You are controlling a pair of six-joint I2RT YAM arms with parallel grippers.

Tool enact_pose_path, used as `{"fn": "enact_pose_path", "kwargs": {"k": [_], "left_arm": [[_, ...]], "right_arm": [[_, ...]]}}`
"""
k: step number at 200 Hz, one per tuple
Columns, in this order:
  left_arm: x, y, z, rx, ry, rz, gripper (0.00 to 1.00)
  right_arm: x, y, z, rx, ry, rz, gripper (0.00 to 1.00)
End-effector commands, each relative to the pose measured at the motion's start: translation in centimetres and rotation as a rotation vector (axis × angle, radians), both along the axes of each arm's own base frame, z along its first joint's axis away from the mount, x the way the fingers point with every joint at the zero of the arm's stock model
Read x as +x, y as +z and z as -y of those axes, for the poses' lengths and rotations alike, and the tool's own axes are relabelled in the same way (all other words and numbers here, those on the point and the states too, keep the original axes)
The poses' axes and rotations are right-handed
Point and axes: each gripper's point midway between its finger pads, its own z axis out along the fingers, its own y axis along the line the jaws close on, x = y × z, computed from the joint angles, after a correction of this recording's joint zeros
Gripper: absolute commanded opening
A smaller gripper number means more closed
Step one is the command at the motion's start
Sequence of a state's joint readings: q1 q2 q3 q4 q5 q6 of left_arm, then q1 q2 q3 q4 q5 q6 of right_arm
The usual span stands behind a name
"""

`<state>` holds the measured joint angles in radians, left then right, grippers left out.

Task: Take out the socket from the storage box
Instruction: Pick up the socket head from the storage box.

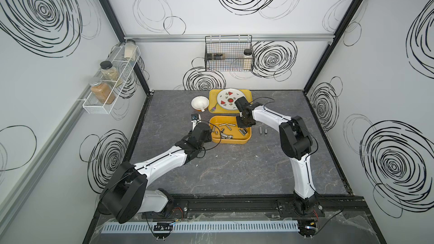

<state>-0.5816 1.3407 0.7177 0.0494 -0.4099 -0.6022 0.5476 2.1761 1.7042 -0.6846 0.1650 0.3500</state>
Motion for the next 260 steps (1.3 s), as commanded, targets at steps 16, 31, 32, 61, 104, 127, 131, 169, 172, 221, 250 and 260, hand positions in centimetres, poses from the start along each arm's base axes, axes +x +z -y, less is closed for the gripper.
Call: {"fn": "enact_pose_path", "kwargs": {"k": [16,31,32,61,104,127,131,169,172,221,250,260], "left_arm": [[-0.1,0.4,0.0,0.003,0.004,0.012,0.57],[-0.1,0.4,-0.1,0.004,0.007,0.014,0.57],[-0.1,0.5,-0.1,0.003,0.007,0.016,0.57],[-0.1,0.5,-0.1,0.005,0.007,0.016,0.57],[-0.1,0.5,-0.2,0.006,0.01,0.015,0.57],[-0.1,0.6,-0.2,0.006,0.009,0.018,0.57],[-0.1,0.6,-0.2,0.007,0.011,0.018,0.57],[-0.1,0.5,-0.2,0.01,0.012,0.016,0.57],[-0.1,0.5,-0.2,0.009,0.012,0.016,0.57],[-0.2,0.6,-0.2,0.01,0.01,0.018,0.57],[-0.1,0.7,-0.2,0.012,0.013,0.02,0.57],[-0.2,0.6,-0.3,0.013,0.013,0.019,0.57]], "right_arm": [[0.0,-0.7,0.9,-0.06,-0.006,-0.014,0.24],[-0.2,-1.5,1.0,-0.069,-0.005,-0.03,0.24],[-0.2,-1.5,1.0,-0.069,-0.005,-0.03,0.24],[-0.6,-3.1,1.0,-0.072,-0.003,-0.058,0.24],[-1.9,-5.1,0.4,-0.03,0.008,-0.121,0.23],[-2.1,-5.1,-0.2,-0.002,0.016,-0.129,0.23],[-2.1,-5.0,-0.3,0.001,0.015,-0.127,0.23],[-0.6,-1.8,-1.1,0.058,-0.015,-0.049,0.16],[-0.5,-1.3,-1.3,0.066,-0.017,-0.041,0.16],[1.0,5.2,-2.6,0.19,-0.072,0.058,0.12],[0.6,6.8,-3.1,0.254,-0.108,0.055,0.12],[0.5,7.2,-3.2,0.272,-0.121,0.056,0.12]]}}
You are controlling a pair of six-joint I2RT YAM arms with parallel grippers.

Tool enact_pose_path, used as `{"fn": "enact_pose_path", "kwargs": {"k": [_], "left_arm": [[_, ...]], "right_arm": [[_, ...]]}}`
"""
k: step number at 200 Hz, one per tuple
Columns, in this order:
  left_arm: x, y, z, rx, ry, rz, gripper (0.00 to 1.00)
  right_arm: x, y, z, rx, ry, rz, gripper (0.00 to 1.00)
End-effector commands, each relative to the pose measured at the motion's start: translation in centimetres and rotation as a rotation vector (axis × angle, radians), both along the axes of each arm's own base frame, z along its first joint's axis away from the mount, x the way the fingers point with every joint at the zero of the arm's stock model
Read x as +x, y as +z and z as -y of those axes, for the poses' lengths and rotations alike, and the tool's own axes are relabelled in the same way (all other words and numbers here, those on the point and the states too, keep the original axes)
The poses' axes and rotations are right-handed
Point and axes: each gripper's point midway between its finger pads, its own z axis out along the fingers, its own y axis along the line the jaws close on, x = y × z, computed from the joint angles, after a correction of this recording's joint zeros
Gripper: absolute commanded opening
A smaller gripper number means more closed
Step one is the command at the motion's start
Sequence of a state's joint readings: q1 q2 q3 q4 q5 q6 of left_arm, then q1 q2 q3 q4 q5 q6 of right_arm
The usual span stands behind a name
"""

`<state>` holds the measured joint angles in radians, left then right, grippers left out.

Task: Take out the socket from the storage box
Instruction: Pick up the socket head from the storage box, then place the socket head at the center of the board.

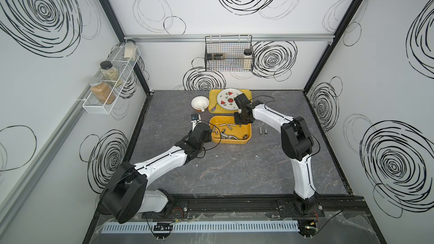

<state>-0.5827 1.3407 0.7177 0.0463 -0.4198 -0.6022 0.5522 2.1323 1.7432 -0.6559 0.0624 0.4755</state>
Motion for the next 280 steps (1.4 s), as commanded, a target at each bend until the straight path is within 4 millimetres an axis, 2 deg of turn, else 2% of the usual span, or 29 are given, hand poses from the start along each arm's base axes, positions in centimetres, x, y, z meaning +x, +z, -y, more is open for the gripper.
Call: {"fn": "enact_pose_path", "kwargs": {"k": [1,30,75,78,87,125,148,168,195,223,258,280], "left_arm": [[-0.2,0.6,-0.1,0.006,0.006,0.018,0.57],[-0.1,0.6,-0.1,0.007,0.009,0.017,0.57],[-0.2,0.9,-0.2,0.0,0.008,0.027,0.57],[-0.2,0.9,-0.2,-0.001,0.008,0.025,0.57],[-0.2,0.9,-0.2,0.0,0.009,0.026,0.57],[-0.3,0.7,-0.3,0.003,0.014,0.028,0.58],[-0.3,0.6,0.0,0.0,0.005,0.019,0.58],[-0.5,1.2,0.1,-0.011,-0.002,0.037,0.58],[-0.6,1.4,0.1,-0.014,-0.002,0.044,0.58],[-0.6,1.3,0.2,-0.012,-0.005,0.04,0.58],[-0.7,1.5,0.1,-0.015,-0.004,0.045,0.58],[-0.7,1.6,-0.1,-0.011,0.001,0.048,0.58]], "right_arm": [[-0.3,3.7,-0.5,0.088,-0.049,0.021,0.12],[-1.4,4.9,-1.2,0.165,-0.047,0.005,0.11],[-4.2,7.4,-0.8,0.252,-0.054,0.009,0.1],[-4.7,6.9,-0.6,0.247,-0.054,-0.008,0.1],[-5.7,6.9,-0.4,0.256,-0.048,-0.021,0.1],[-10.7,7.6,0.8,0.294,-0.038,-0.036,0.1],[-14.4,7.0,2.2,0.291,-0.041,-0.051,0.1],[-17.4,5.4,3.4,0.275,-0.055,-0.071,0.1],[-20.0,3.1,4.1,0.274,-0.071,-0.094,0.1],[-20.7,0.8,4.0,0.234,-0.07,-0.107,0.1],[-19.8,-0.4,3.5,0.268,-0.1,-0.053,0.11],[-19.6,-2.1,3.1,0.226,-0.083,-0.1,0.11]]}}
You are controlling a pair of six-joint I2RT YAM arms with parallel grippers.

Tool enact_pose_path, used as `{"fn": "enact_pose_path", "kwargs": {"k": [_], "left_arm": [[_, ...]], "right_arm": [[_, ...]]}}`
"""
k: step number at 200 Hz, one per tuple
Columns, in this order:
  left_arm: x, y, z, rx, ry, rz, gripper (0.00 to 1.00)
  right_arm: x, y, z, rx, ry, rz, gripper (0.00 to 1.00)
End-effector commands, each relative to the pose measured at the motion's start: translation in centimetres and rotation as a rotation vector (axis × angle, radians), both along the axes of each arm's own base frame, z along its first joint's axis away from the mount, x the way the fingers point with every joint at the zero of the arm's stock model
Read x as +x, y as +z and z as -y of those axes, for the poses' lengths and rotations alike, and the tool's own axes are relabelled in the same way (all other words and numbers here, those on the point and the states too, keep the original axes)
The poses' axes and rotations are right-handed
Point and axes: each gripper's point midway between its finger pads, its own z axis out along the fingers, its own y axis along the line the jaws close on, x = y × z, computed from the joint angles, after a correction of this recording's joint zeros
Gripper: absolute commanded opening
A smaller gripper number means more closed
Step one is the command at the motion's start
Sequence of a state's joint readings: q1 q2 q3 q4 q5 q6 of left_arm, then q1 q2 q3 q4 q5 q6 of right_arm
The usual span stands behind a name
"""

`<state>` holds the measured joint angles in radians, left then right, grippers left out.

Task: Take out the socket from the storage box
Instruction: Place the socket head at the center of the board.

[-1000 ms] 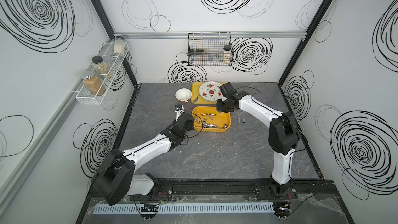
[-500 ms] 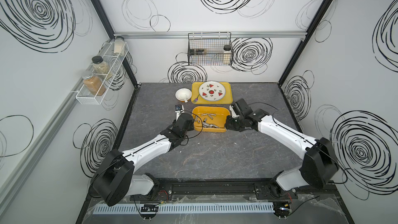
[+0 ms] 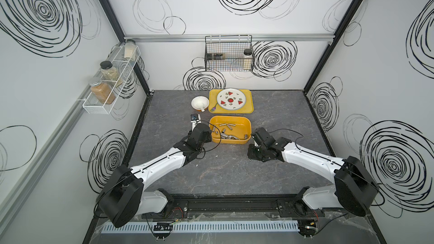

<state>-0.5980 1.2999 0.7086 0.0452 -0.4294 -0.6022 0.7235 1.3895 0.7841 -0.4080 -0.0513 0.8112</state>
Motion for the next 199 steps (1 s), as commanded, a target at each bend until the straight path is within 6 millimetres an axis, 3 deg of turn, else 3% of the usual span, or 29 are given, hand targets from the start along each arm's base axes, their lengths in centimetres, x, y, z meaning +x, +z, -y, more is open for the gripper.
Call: {"fn": "enact_pose_path", "kwargs": {"k": [1,119,199], "left_arm": [[-0.2,0.5,-0.3,0.0,0.009,0.02,0.58],[-0.3,0.7,-0.1,0.003,0.006,0.025,0.58],[-0.2,0.6,-0.1,0.008,0.005,0.022,0.59]], "right_arm": [[1.4,-0.9,-1.2,0.004,-0.003,0.018,0.11],[1.6,-4.7,-0.8,-0.085,0.008,-0.034,0.14],[1.3,-5.2,-0.4,-0.105,0.007,-0.041,0.2]]}}
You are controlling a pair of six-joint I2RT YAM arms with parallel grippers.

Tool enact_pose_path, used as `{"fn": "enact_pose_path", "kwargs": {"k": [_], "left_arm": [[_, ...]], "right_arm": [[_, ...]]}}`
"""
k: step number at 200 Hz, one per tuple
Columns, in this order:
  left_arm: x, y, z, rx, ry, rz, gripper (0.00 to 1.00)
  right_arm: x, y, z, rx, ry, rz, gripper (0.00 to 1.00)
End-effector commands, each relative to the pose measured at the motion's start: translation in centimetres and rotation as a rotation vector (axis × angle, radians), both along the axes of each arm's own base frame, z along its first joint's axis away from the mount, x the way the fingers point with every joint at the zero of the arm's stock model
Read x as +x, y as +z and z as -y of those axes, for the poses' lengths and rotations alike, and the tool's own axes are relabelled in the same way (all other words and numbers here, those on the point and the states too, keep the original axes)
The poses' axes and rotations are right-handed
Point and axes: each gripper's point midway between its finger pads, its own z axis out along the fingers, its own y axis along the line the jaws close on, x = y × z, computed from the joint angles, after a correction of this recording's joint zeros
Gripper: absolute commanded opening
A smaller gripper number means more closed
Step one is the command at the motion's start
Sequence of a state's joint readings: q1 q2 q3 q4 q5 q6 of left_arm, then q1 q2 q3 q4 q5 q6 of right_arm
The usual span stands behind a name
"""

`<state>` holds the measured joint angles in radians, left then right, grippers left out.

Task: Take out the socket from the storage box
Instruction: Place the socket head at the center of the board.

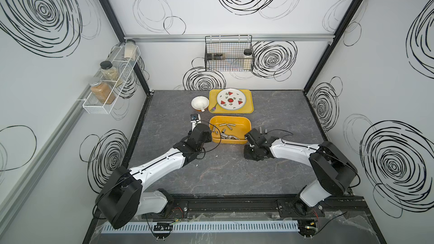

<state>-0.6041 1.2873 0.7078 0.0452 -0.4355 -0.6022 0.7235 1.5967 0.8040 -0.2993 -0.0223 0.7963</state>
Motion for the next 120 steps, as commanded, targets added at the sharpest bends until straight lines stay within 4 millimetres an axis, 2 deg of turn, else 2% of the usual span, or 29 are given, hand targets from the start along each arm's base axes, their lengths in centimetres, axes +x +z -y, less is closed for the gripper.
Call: {"fn": "enact_pose_path", "kwargs": {"k": [1,89,120], "left_arm": [[-0.15,0.14,-0.19,0.012,0.007,0.01,0.59],[-0.17,0.1,-0.1,0.014,0.005,0.008,0.59],[-0.19,0.07,-0.06,0.013,0.003,0.007,0.59]], "right_arm": [[-0.2,-0.55,0.33,-0.028,0.005,-0.005,0.2],[-0.32,-0.74,0.4,-0.035,0.008,-0.013,0.21],[-0.24,-0.47,0.25,-0.031,0.015,-0.01,0.26]]}}
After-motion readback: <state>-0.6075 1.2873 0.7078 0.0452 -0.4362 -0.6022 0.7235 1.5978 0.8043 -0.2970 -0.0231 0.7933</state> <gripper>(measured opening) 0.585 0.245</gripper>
